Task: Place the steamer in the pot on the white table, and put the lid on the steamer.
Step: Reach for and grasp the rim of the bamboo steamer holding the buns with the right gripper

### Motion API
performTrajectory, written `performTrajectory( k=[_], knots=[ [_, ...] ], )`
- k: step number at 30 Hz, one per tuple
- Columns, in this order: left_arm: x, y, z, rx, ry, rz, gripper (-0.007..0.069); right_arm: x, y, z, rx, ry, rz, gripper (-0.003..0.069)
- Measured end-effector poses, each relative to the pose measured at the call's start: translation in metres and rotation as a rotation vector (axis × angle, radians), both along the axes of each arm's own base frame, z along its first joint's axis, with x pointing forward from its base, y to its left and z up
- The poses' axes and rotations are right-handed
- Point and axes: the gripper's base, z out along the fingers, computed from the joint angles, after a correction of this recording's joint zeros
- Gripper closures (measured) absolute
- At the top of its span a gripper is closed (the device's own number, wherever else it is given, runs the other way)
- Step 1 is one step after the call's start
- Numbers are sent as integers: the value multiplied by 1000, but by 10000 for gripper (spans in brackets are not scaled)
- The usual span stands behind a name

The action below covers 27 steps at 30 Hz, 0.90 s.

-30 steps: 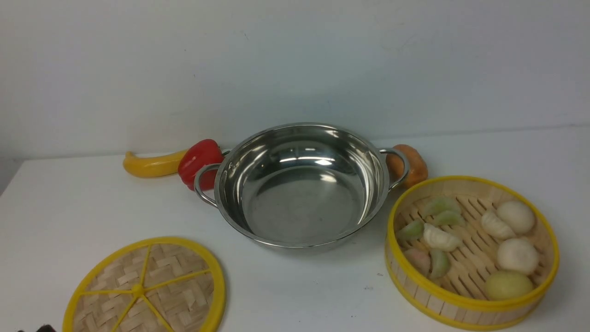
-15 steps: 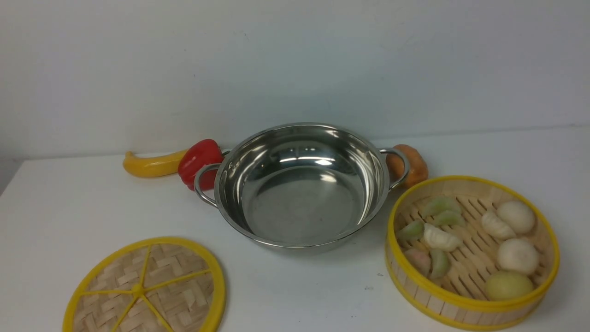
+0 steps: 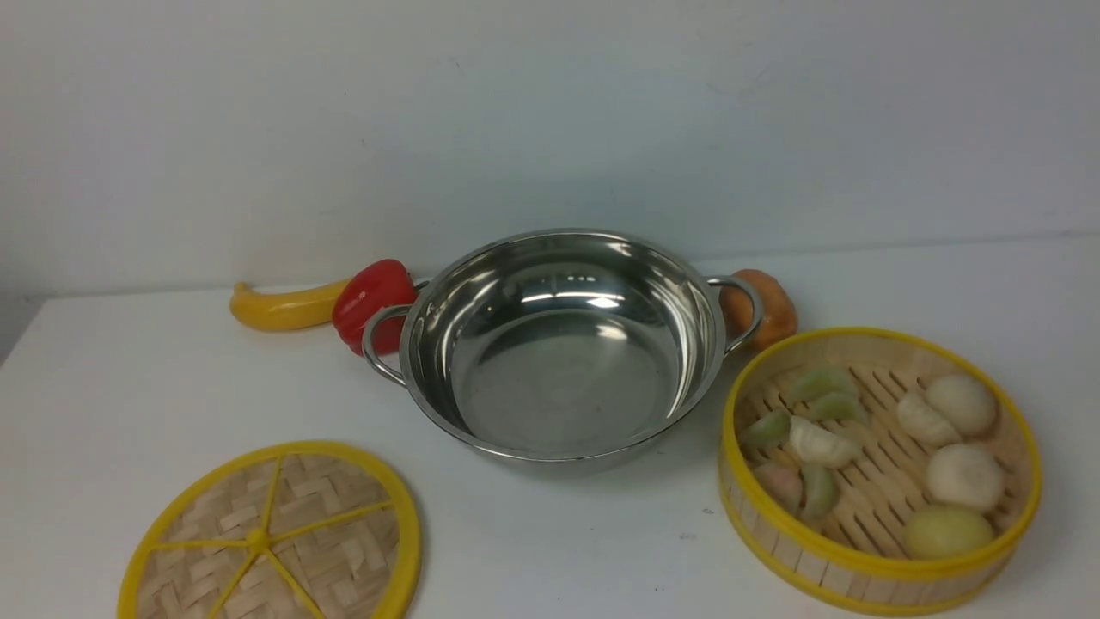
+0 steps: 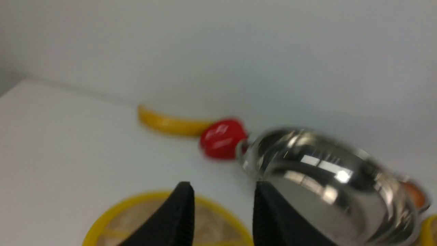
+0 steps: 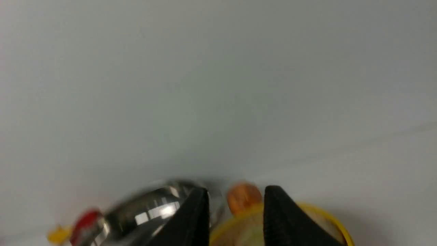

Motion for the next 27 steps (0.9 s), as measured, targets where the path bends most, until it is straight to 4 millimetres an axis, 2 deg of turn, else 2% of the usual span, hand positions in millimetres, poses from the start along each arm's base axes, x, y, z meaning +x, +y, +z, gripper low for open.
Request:
performTrajectory(
  k=[1,2,3,5,9,11,18,22,26,27],
  knots=[
    [7,1,3,33,158,6,384,14,0,-3,-36,134,21,417],
    [7,1,3,33,158,6,384,17,0,-3,-42,153,23,417],
    [20,1,8,91,330,-4,384,41,-2,-8,-87,317,39,417],
    [32,0,8,145,457,-26,384,63,-3,-14,-114,435,48,417],
    [71,-2,-8,283,739,-118,384,117,-7,-38,-140,659,63,417],
    [93,-3,-25,320,851,-161,384,145,-8,-55,-137,757,72,417],
    [134,-6,-63,354,992,-217,384,206,-12,-91,-170,920,91,417],
    [144,-7,-73,358,995,-226,384,224,-15,-104,-205,961,93,417],
    [149,-8,-74,358,965,-226,384,230,-17,-115,-228,992,90,417],
    [151,-8,-73,359,944,-225,384,233,-18,-124,-238,1016,88,417]
  ],
)
